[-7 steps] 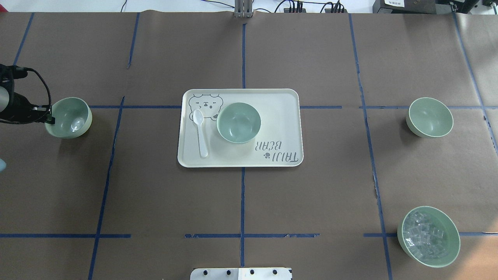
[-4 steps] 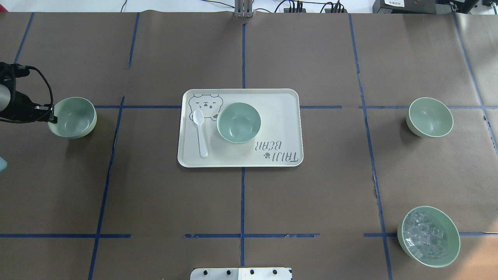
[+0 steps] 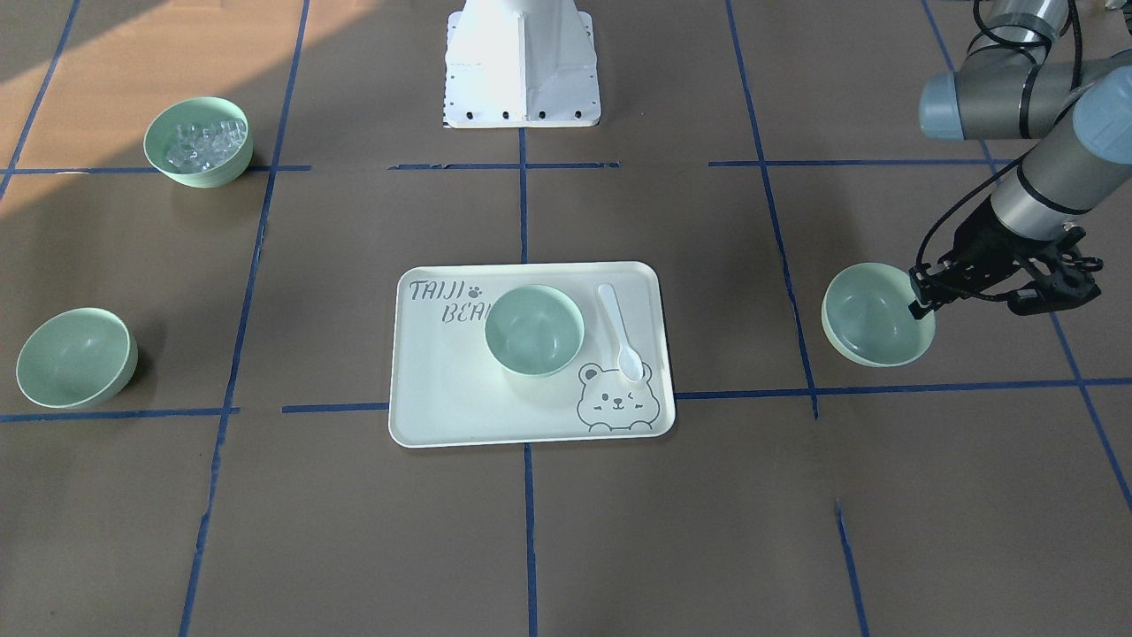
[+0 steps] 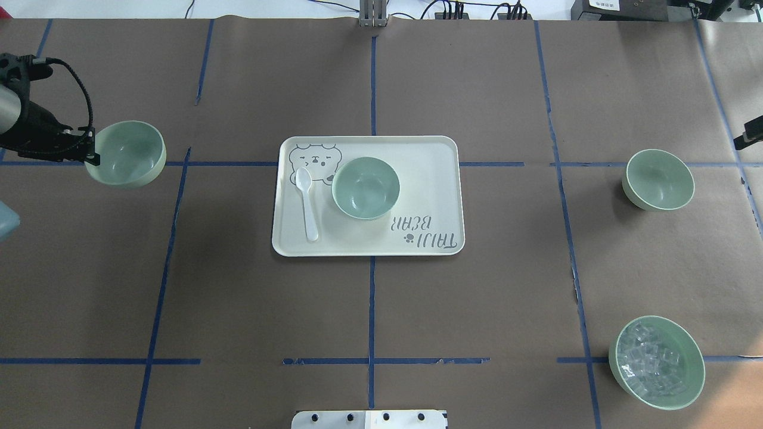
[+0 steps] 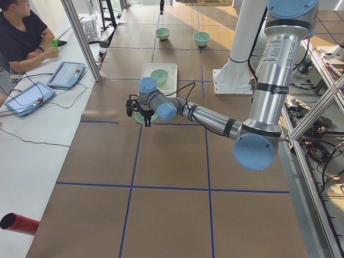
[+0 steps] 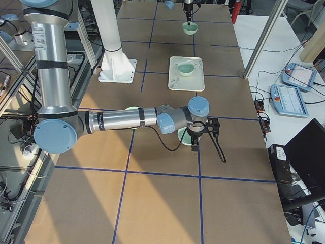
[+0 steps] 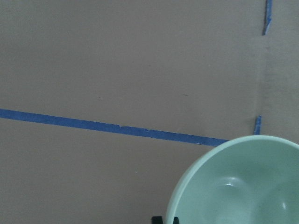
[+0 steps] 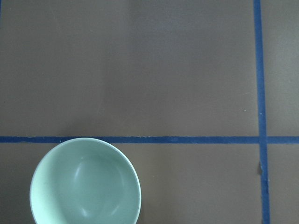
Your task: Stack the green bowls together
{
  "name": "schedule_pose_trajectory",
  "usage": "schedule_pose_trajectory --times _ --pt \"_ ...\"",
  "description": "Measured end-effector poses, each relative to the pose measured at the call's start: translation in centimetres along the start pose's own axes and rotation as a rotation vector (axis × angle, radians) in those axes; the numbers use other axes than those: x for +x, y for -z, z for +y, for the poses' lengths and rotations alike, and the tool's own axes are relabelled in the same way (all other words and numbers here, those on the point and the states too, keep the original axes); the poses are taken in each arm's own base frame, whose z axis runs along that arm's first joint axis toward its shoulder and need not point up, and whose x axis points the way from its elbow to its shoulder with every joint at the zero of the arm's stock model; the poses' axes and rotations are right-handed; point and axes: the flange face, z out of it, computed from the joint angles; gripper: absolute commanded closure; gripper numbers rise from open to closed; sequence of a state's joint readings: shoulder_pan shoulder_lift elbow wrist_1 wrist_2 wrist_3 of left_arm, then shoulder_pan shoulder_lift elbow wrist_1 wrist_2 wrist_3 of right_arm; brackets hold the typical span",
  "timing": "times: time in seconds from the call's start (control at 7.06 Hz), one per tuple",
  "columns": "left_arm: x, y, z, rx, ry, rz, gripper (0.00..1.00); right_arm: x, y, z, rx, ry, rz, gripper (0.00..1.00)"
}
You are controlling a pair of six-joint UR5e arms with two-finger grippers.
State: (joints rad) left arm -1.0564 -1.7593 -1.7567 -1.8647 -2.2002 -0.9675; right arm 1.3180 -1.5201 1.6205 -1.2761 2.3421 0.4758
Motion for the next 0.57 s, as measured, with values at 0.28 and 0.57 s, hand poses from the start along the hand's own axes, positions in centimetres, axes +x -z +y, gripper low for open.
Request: schedule_pose_trajectory --times 0.28,0.57 --pt "4.4 3.5 -1.3 0.016 0.056 0.005 1.0 -1.3 -4.6 1.3 0.006 0.018 0.005 0.0" --pt "6.3 5.0 -1.5 0.022 0.078 0.01 1.0 -1.1 -8.6 2.3 0.028 0.038 0.033 0.07"
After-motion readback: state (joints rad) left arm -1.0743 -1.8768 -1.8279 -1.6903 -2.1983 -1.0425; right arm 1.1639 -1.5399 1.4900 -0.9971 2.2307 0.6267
